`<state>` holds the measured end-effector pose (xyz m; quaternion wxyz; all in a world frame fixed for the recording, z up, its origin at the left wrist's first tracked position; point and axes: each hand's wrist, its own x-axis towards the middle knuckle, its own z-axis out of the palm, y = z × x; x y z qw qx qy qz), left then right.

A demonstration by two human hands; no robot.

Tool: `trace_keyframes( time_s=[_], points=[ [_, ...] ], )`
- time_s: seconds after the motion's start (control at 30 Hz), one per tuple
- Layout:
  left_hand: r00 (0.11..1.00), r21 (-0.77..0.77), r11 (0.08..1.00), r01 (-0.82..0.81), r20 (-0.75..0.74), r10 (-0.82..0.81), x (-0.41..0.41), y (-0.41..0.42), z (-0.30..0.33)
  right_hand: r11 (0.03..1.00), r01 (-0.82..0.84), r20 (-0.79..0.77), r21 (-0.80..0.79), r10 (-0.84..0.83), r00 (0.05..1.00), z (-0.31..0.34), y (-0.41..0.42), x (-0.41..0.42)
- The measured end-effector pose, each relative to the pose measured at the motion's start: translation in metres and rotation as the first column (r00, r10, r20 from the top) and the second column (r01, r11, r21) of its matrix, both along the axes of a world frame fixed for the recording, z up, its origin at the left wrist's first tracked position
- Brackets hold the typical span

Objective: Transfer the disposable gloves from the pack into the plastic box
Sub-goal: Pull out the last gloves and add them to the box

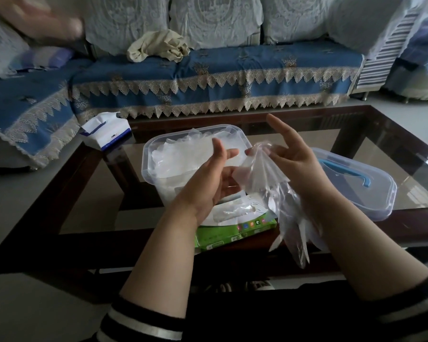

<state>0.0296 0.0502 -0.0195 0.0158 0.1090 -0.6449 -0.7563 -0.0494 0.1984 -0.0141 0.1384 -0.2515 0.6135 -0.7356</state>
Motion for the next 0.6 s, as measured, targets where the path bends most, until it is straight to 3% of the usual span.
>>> trace_keyframes(
  time_s=[0.2,0.4,0.6],
  points=[
    [0.987,-0.139,0.985,-0.102,-0.137,0.083,-0.011,0.003,0.001,0.997,0.014,-0.081,0.074,-0.008,0.997,-0.005,-0.006,-0.001],
    [0.955,-0.328,0.911,-0.249,-0.240,0.174,-0.014,-0.011,0.006,0.940,-0.042,-0.049,0.340,0.062,0.997,-0.005,-0.001,-0.004],
    [0.967,-0.542,0.816,-0.198,-0.242,0.074,-0.017,-0.028,0.010,0.965,-0.026,-0.040,0.260,0.037,0.999,-0.006,0.003,-0.011]
  ],
)
